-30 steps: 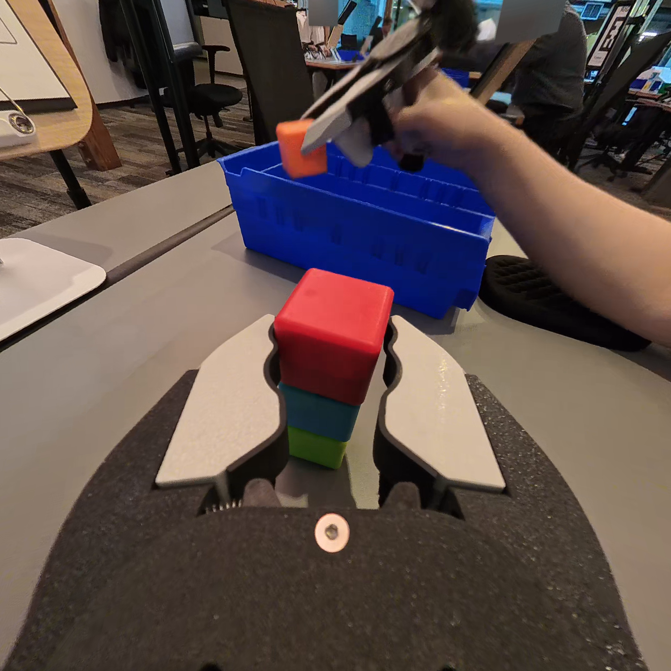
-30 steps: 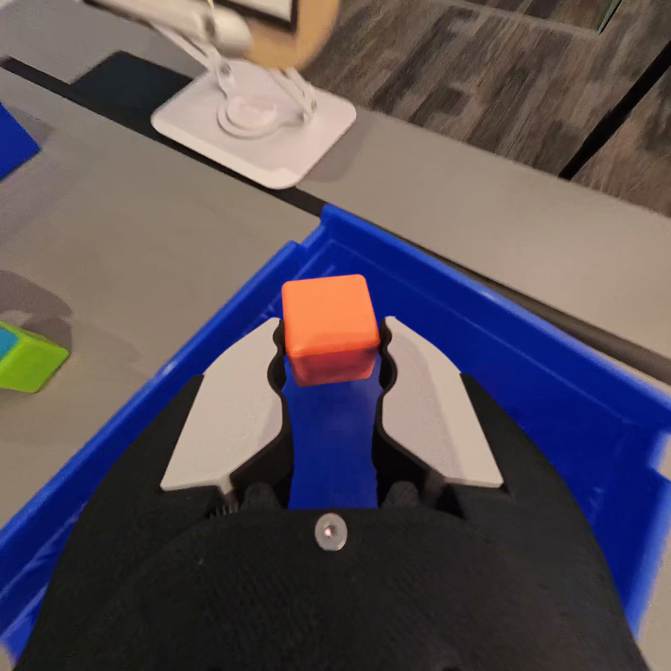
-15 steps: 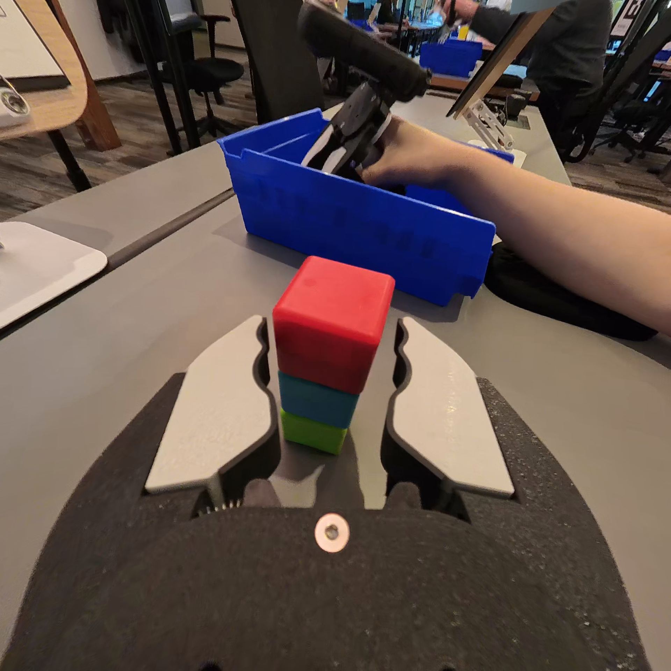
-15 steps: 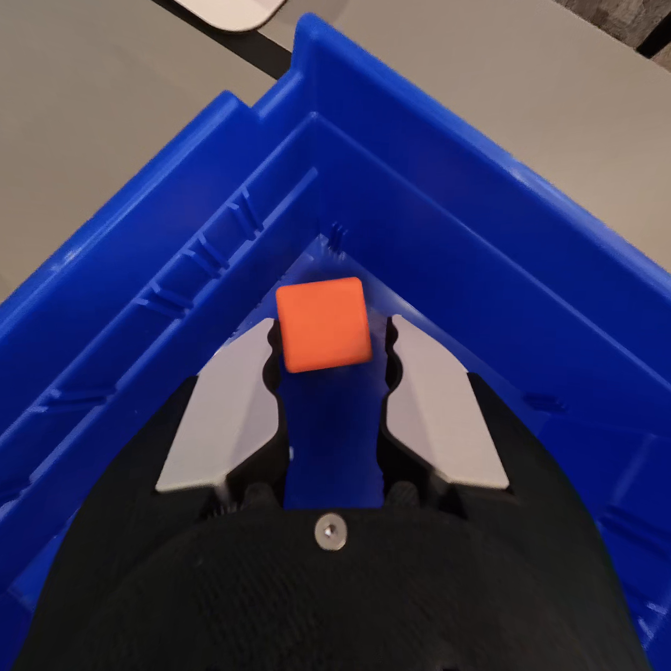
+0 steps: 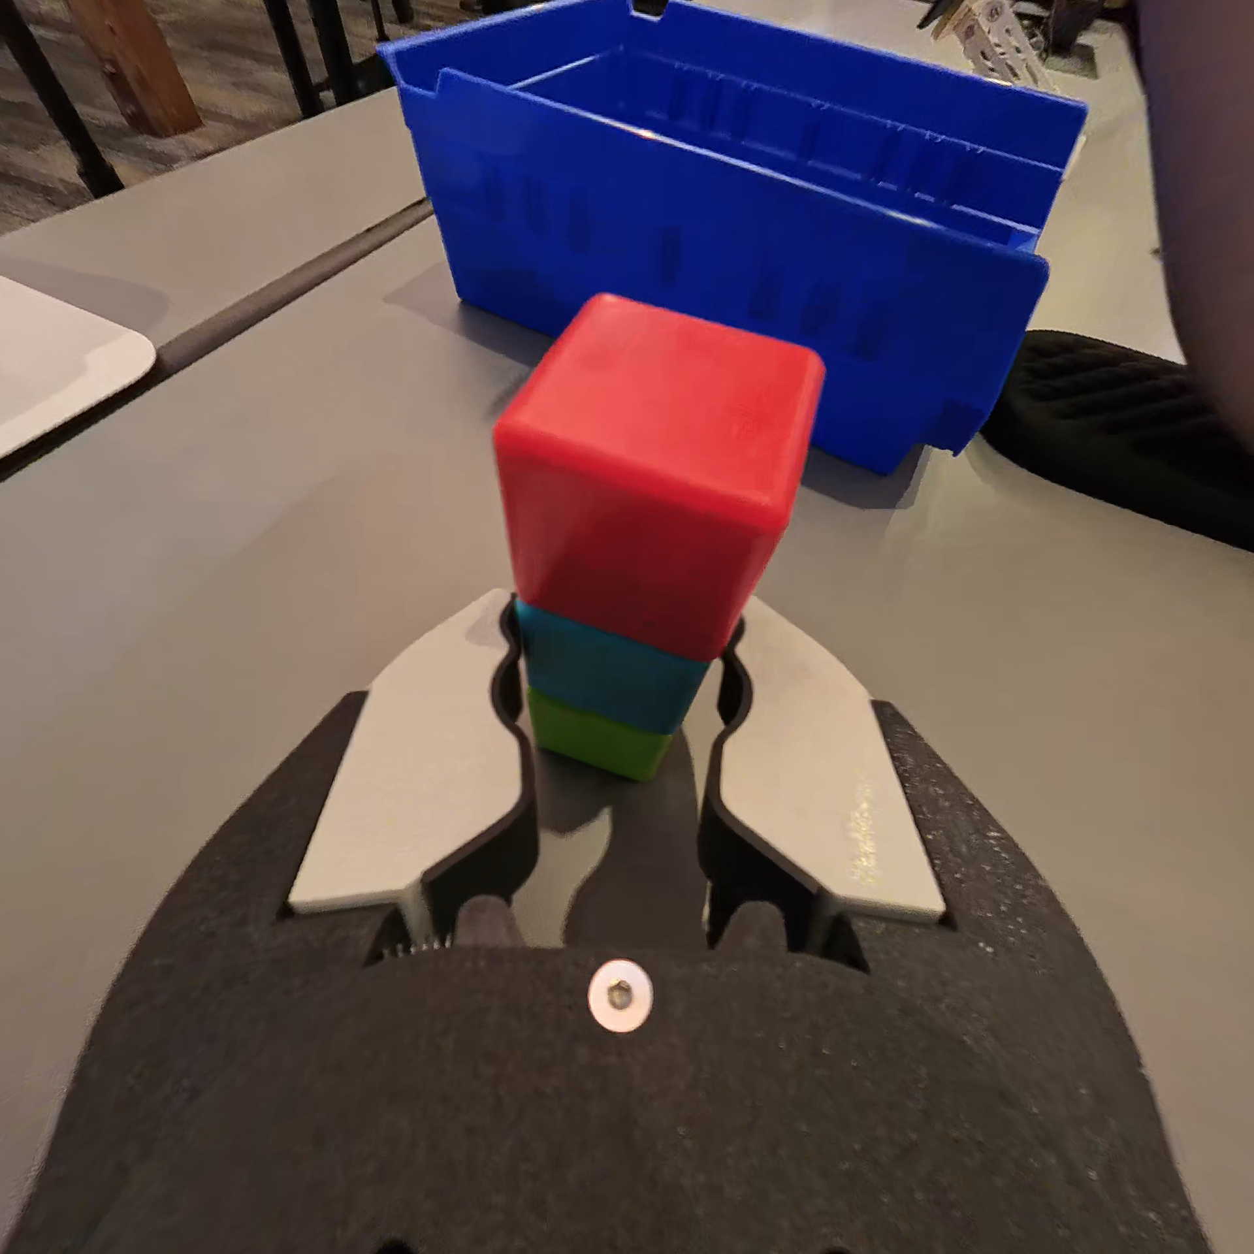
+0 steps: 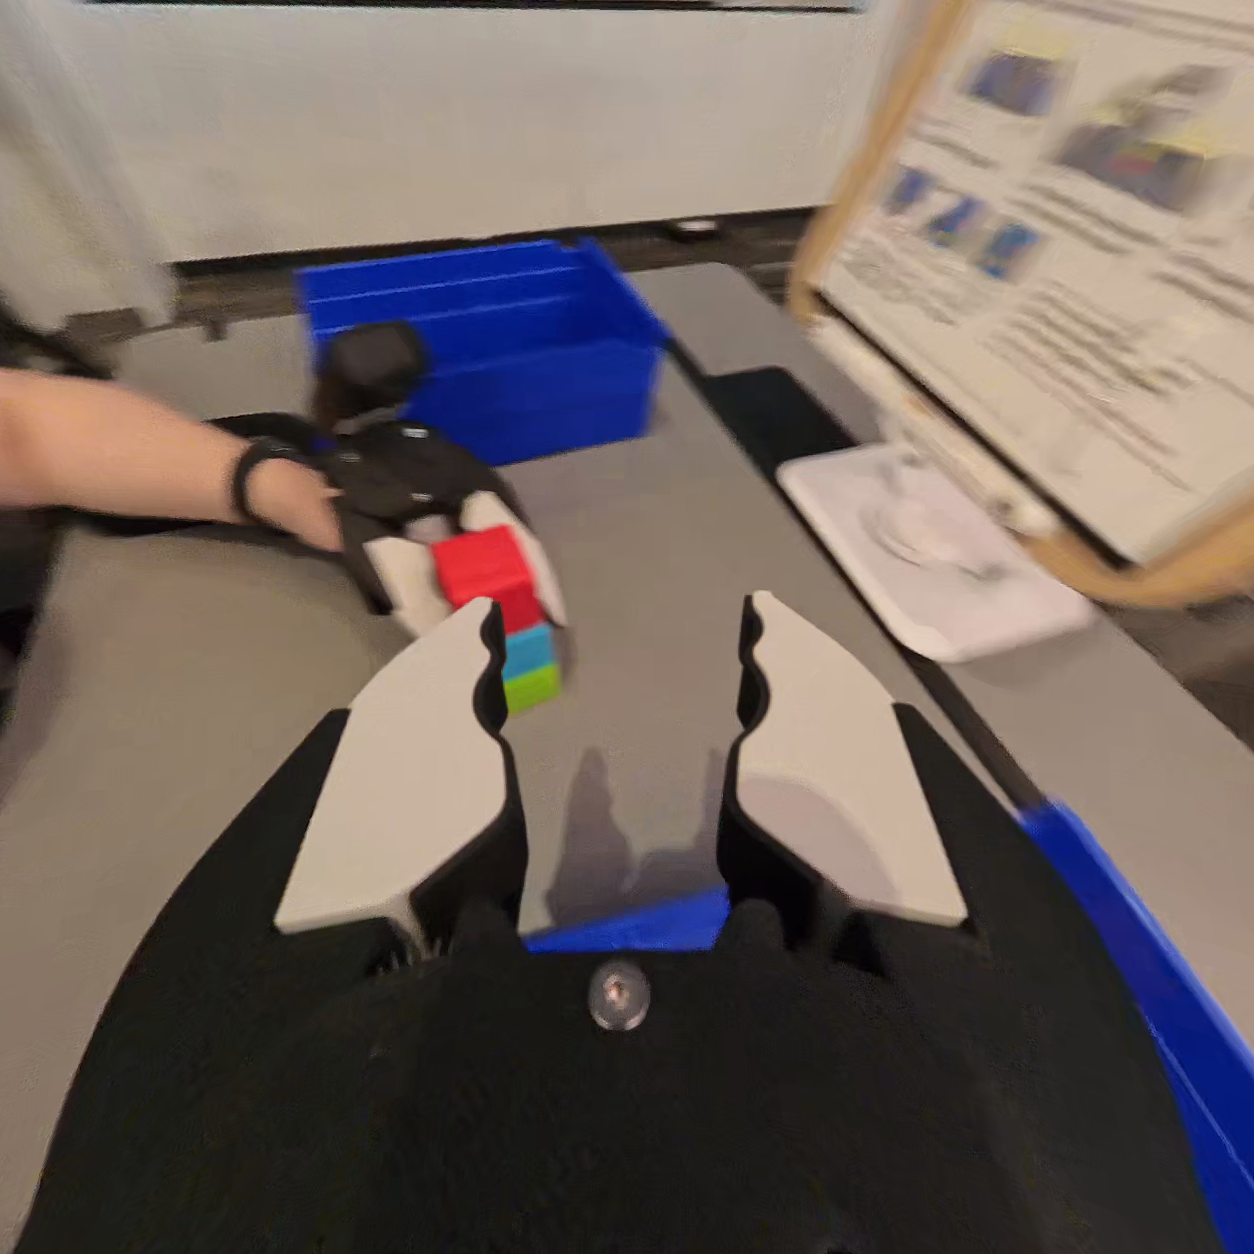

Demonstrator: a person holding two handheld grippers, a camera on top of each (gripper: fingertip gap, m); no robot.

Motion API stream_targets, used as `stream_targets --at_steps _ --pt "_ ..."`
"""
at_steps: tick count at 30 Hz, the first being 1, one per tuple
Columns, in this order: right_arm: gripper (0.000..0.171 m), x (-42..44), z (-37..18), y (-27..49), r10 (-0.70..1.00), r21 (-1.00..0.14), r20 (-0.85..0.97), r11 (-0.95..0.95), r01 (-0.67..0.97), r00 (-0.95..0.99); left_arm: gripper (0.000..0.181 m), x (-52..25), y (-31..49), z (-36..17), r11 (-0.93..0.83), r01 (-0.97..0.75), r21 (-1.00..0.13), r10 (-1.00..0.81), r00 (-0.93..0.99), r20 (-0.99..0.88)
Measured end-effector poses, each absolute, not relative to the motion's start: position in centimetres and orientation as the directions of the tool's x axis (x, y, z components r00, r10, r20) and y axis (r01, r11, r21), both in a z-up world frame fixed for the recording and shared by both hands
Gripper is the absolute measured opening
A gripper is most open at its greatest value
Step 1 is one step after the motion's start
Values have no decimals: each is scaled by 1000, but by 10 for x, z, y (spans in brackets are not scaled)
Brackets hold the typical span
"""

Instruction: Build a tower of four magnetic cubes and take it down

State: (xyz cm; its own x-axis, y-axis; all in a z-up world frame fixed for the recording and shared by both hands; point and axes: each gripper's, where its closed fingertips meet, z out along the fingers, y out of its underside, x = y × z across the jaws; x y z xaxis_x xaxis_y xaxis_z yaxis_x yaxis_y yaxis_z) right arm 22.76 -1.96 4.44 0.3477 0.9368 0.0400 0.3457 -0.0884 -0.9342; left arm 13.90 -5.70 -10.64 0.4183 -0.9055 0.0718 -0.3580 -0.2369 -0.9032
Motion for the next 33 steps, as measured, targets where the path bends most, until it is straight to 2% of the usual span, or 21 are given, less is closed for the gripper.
stream_targets --at_steps 3,8,13,16,25,33 --pt "73 175 30 -52 985 -910 60 -12 413 160 54 141 -58 -107 -223 -360 -906 -914 401 66" --pt "70 130 -20 -62 995 -834 80 32 550 63 54 140 -60 -106 -215 -354 -910 -922 380 70" --pt "66 116 -42 -63 998 -802 44 4 597 54 54 141 -61 -107 -207 -361 -909 -926 372 63" --pt "51 115 -51 -63 997 -778 58 14 628 49 54 141 -61 -107 -207 -363 -909 -927 371 63" --pt "50 119 -49 -64 995 -787 -70 -95 610 64 53 143 -64 -107 -195 -391 -900 -932 358 46" --pt "50 126 -28 -60 997 -820 -14 -57 569 80 53 143 -62 -108 -206 -398 -894 -929 365 52"
